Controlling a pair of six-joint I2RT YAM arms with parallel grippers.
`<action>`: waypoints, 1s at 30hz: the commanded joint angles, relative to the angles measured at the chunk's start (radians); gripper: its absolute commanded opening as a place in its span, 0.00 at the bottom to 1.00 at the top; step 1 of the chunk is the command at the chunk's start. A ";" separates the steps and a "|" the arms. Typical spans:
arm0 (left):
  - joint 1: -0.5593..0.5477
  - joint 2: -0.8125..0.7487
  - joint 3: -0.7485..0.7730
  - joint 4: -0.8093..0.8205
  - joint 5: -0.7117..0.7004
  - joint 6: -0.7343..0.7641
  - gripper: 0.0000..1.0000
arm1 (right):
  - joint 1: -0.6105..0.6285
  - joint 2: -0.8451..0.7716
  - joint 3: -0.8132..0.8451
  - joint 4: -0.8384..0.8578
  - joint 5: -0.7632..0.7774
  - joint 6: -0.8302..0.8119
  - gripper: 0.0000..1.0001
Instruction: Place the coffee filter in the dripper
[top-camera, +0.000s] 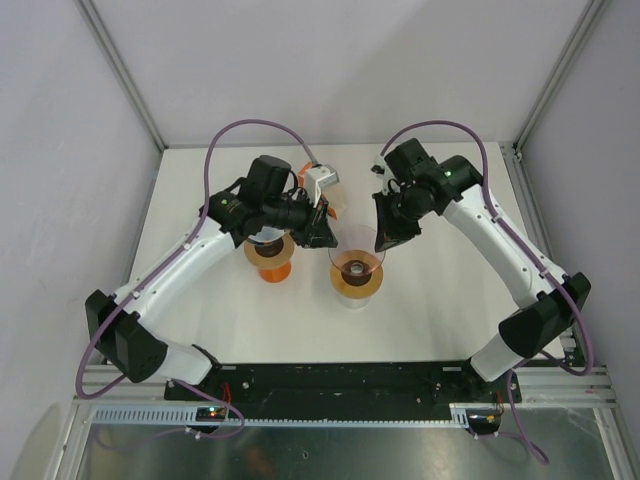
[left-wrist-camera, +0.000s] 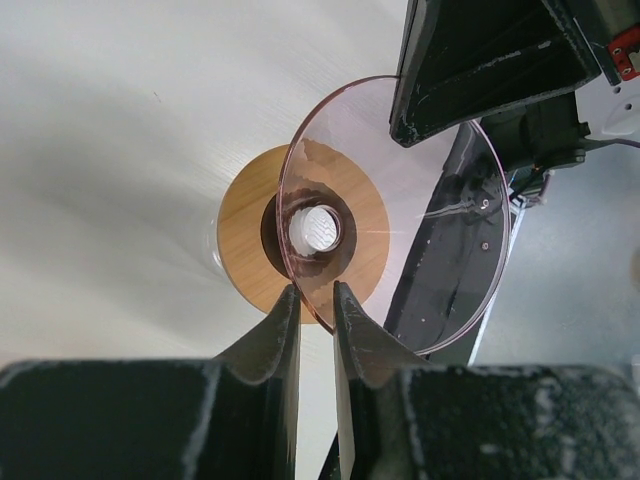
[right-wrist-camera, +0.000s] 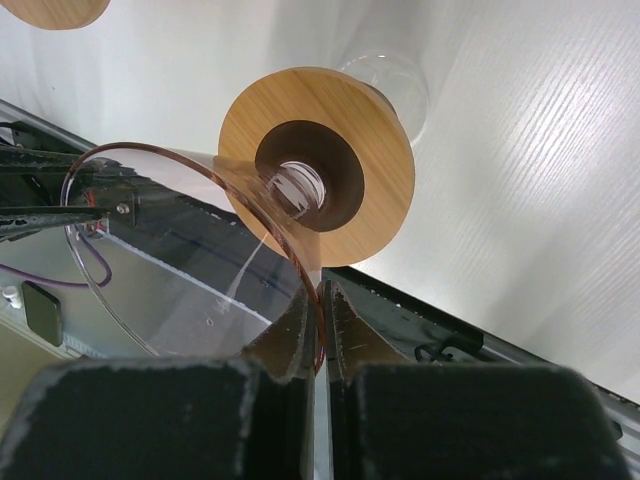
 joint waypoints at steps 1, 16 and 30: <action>-0.041 0.053 -0.051 -0.099 0.165 0.022 0.00 | 0.036 0.054 -0.084 0.144 -0.049 0.017 0.00; -0.011 0.116 -0.133 -0.099 0.185 0.024 0.00 | 0.030 0.046 -0.143 0.194 -0.051 0.030 0.00; -0.010 0.112 -0.111 -0.102 0.198 0.045 0.00 | 0.031 0.039 -0.178 0.210 -0.077 0.037 0.00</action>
